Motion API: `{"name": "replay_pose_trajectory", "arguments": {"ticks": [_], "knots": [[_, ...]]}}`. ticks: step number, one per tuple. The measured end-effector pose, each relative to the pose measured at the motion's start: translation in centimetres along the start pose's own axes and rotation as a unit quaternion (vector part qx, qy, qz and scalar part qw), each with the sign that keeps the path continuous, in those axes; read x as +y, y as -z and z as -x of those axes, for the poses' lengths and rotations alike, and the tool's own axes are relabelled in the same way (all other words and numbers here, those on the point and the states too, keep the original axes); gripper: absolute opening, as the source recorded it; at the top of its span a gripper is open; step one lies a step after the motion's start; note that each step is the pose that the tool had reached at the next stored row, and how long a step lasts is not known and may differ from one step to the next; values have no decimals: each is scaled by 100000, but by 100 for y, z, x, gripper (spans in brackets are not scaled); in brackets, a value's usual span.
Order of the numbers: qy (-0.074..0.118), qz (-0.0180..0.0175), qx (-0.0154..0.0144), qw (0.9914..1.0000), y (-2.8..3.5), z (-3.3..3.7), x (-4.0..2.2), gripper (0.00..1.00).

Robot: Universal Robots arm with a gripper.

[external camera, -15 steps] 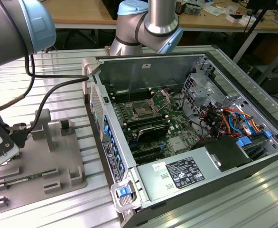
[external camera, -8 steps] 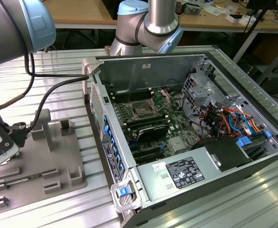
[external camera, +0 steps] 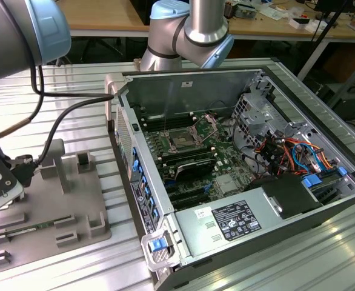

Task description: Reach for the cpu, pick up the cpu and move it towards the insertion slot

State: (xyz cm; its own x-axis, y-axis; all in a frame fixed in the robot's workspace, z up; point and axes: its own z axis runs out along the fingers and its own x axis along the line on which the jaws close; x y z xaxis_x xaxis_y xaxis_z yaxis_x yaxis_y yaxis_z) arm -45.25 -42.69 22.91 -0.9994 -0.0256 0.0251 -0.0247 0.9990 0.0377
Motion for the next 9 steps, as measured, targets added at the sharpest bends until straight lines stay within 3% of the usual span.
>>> {"name": "replay_pose_trajectory", "arguments": {"ticks": [9], "knots": [[1, -12, 6, 100000, 39, -1, 1, 55]]}}
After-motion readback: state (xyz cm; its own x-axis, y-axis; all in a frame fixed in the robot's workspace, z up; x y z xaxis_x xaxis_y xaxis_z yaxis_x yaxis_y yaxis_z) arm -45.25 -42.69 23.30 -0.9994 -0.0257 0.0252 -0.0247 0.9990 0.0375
